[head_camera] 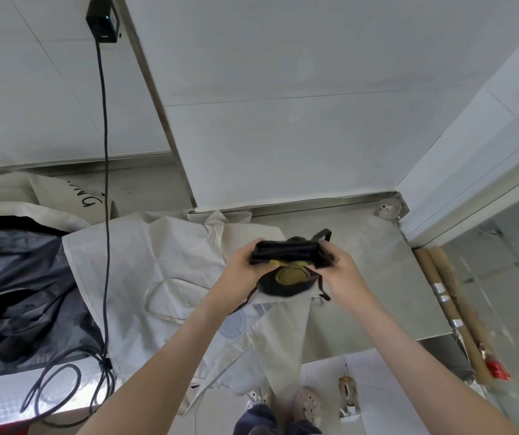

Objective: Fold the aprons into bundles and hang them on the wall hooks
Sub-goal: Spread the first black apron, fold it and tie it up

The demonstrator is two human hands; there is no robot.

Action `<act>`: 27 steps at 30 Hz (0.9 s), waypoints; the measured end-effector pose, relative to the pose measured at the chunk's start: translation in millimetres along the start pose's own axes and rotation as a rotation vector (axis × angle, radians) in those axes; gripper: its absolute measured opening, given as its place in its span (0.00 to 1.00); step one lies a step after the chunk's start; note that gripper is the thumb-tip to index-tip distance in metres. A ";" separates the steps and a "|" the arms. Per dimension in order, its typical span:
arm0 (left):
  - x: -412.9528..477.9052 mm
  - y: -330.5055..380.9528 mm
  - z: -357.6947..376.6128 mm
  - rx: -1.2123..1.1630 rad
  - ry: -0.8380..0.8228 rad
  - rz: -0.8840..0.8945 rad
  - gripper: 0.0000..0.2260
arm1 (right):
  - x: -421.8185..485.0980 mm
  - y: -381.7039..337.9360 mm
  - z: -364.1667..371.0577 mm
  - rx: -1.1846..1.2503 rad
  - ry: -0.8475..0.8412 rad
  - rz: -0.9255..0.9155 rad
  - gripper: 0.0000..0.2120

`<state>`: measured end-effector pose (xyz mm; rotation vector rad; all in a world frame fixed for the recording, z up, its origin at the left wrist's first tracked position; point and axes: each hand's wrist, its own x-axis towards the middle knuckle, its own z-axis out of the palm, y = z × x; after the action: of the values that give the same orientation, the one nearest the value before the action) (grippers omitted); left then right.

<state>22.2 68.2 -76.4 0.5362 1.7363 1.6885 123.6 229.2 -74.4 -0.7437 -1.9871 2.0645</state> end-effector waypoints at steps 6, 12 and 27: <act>4.1 -35.7 -10.9 0.578 -0.032 0.430 0.10 | 7.6 46.7 -24.1 -0.645 -0.275 -0.272 0.21; -24.5 -105.9 -12.6 0.815 -0.335 0.193 0.06 | -15.2 129.6 -32.7 -0.972 -0.509 -0.383 0.19; -29.7 -99.0 1.8 1.191 -0.457 0.036 0.23 | -27.5 138.8 -51.7 -0.878 -0.436 -0.228 0.27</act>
<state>59.0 40.4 -168.9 1.3234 2.1939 0.2981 200.4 249.7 -202.4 -0.1308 -3.0811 1.2324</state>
